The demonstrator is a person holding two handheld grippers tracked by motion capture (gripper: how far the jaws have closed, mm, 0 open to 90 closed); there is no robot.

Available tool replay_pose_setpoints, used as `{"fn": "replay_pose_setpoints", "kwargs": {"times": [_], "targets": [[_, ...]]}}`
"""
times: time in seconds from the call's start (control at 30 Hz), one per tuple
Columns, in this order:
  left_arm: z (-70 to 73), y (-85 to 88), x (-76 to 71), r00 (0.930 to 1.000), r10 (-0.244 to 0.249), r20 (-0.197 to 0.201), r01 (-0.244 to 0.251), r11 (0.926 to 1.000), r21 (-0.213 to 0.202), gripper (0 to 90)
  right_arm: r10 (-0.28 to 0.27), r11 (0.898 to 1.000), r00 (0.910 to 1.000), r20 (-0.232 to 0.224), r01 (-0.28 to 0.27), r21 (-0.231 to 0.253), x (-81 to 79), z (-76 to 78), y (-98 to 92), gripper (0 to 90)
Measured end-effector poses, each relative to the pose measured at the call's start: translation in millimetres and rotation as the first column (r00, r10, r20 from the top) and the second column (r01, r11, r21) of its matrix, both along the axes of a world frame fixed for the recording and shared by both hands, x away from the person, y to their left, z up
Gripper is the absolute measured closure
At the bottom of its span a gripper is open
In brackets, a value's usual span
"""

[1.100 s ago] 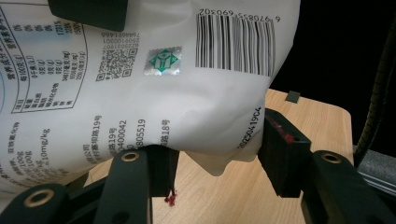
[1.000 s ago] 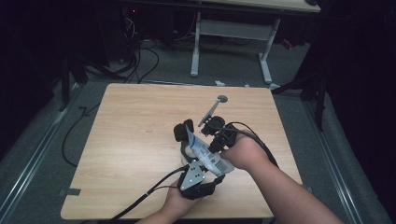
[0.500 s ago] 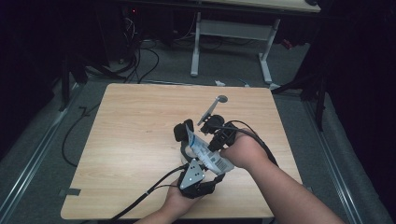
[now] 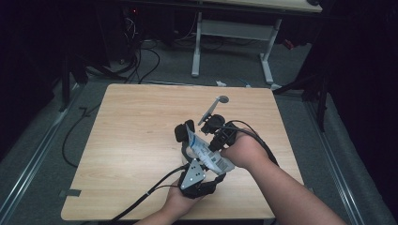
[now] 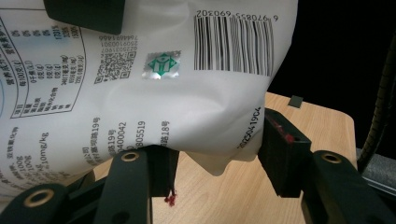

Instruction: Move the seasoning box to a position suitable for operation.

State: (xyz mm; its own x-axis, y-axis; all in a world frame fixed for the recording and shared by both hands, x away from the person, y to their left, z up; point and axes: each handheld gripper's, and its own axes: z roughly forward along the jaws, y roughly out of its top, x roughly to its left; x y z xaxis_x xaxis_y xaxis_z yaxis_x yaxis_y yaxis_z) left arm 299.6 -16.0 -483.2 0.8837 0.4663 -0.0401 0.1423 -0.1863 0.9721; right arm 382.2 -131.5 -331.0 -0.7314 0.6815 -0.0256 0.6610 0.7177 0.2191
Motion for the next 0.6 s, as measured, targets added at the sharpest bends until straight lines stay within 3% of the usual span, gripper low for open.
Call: {"fn": "replay_pose_setpoints", "kwargs": {"times": [0.6], "targets": [[-0.5,-1.1,0.9,1.0000,-0.002,0.000,0.002,1.0000,-0.005,51.7,-0.009,1.000,1.0000,-0.003,0.009,-0.002,1.0,-0.3,0.1,89.8]]}}
